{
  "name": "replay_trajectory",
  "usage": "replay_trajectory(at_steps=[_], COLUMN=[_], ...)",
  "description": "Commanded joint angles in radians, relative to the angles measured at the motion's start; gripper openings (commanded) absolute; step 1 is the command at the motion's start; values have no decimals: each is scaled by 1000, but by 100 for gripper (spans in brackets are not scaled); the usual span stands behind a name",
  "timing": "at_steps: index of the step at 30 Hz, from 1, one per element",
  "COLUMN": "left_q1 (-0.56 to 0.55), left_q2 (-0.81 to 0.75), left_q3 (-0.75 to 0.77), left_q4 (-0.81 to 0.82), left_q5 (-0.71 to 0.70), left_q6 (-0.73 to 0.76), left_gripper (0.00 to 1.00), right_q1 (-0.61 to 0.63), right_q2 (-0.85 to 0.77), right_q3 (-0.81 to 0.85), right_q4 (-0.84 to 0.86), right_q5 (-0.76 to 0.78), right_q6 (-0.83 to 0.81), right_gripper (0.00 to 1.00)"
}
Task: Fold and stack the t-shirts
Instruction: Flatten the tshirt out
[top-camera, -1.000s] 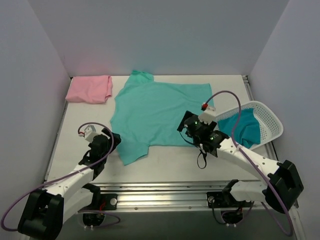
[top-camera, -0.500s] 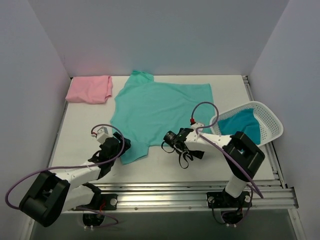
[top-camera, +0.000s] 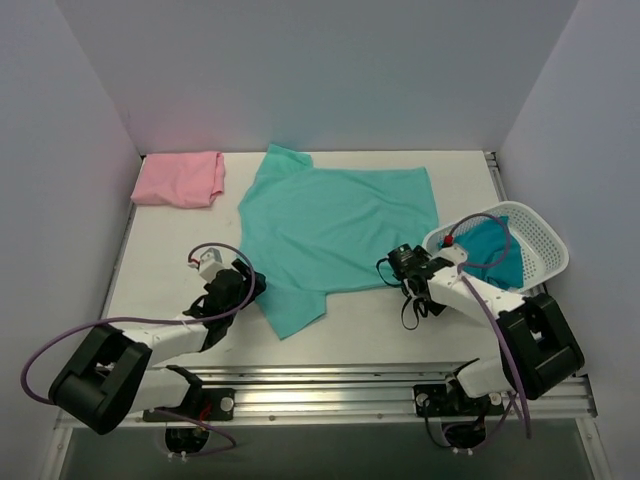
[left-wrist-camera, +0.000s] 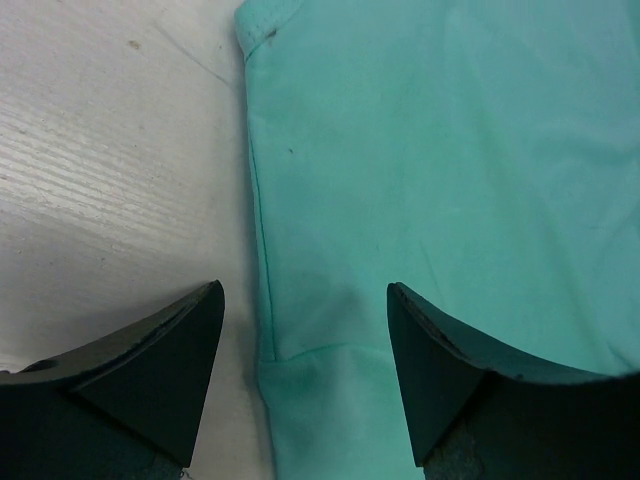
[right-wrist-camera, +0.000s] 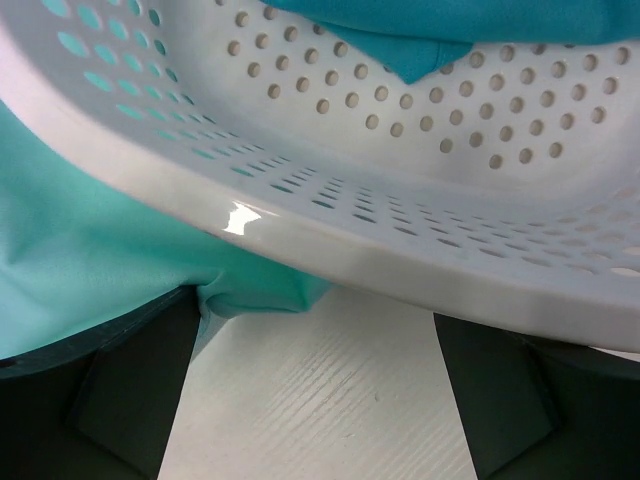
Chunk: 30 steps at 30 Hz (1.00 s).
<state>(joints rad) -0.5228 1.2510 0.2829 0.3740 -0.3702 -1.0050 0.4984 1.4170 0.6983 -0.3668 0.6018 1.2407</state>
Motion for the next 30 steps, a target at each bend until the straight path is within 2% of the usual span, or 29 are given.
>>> replay_trajectory(at_steps=[1, 7, 12, 14, 21, 30], left_q1=[-5, -6, -6, -5, -6, -6], left_q2=[39, 47, 67, 79, 71, 82], left_q3=[18, 27, 29, 33, 30, 12], left_q4=[-10, -6, 23, 26, 32, 45], left_q5=[-4, -4, 7, 14, 30, 24], left_q6=[23, 26, 25, 25, 26, 29], left_gripper=[76, 76, 76, 75, 75, 75], right_q1=[-38, -40, -44, -49, -72, -138], right_q2=[-82, -180, -254, -247, -8, -73], right_q3=[-55, -88, -86, -88, -49, -103], right_q4=[69, 129, 86, 91, 107, 218], right_q5=[-26, -94, -36, -28, -76, -89], right_q6=[-73, -165, -162, -164, -152, -155], right_gripper=[96, 96, 96, 97, 96, 91])
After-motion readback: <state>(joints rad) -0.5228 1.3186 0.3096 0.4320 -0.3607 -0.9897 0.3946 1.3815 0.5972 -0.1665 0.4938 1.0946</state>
